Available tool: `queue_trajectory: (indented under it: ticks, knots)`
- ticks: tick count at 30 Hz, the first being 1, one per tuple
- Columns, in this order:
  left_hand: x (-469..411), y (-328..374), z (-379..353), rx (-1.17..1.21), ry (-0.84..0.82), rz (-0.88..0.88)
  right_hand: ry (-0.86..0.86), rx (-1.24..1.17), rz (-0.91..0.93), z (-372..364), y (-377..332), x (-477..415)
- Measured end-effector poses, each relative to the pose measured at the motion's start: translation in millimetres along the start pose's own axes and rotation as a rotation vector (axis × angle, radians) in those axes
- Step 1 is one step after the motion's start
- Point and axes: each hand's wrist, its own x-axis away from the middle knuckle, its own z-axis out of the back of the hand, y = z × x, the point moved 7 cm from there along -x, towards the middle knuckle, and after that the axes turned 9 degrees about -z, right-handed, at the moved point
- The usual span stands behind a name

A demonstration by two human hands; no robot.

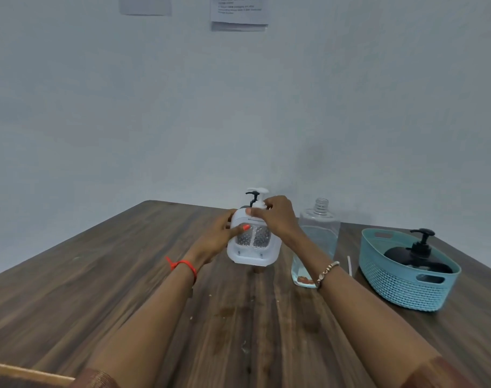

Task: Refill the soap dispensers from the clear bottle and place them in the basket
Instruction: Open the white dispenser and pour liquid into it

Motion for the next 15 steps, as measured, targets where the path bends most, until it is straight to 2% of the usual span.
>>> queue_trajectory:
  ticks: [3,6,10,12,15]
  knots:
    - [6.2,3.5,0.0,0.038,-0.058,-0.001,-0.097,-0.059,0.04,2.9,-3.6,1.8]
    - [12.0,4.8,4.1,0.079,-0.127,0.0,-0.277,-0.073,0.057,1.7,-5.3,5.2]
    - [15.3,3.4,8.0,0.062,-0.143,0.006,-0.47,-0.264,-0.03,2.7,0.9,4.7]
    - [14.9,0.7,9.7,0.028,-0.116,0.007,-0.457,-0.297,-0.063,1.3,3.4,3.1]
    - [13.7,-4.3,12.6,-0.007,-0.058,0.009,-0.236,-0.15,-0.056,5.8,0.1,4.2]
